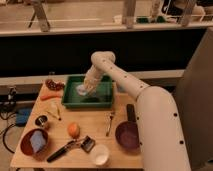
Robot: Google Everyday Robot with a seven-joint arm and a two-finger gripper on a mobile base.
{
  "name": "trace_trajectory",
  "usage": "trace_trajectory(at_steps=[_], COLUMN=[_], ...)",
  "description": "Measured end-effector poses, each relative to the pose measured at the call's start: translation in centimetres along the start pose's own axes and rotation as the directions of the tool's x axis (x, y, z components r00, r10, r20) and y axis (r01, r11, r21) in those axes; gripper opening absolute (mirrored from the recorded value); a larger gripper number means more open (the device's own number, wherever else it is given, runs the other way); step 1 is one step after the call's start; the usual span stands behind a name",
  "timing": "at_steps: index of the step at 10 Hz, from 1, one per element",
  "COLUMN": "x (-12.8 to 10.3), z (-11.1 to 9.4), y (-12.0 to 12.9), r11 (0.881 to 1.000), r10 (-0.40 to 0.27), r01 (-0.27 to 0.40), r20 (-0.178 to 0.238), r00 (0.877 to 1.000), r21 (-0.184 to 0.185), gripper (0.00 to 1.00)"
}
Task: Place towel in tray
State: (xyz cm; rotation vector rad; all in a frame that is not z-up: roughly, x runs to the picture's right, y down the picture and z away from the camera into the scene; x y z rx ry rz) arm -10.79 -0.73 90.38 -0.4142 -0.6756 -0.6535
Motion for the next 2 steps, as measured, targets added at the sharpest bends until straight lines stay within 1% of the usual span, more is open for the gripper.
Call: trace_trajectory(at_steps=[1,2], x=[0.06,0.09], z=[0.04,0.12], y=[-0.05,-0.13], r11=[1.000,1.000], r10=[0.002,0.004], r01=[-0.002,-0.004], r20=[0.000,0.001], r00=[1.000,1.000], r21=[0.001,0.003], gripper=[0.43,0.43])
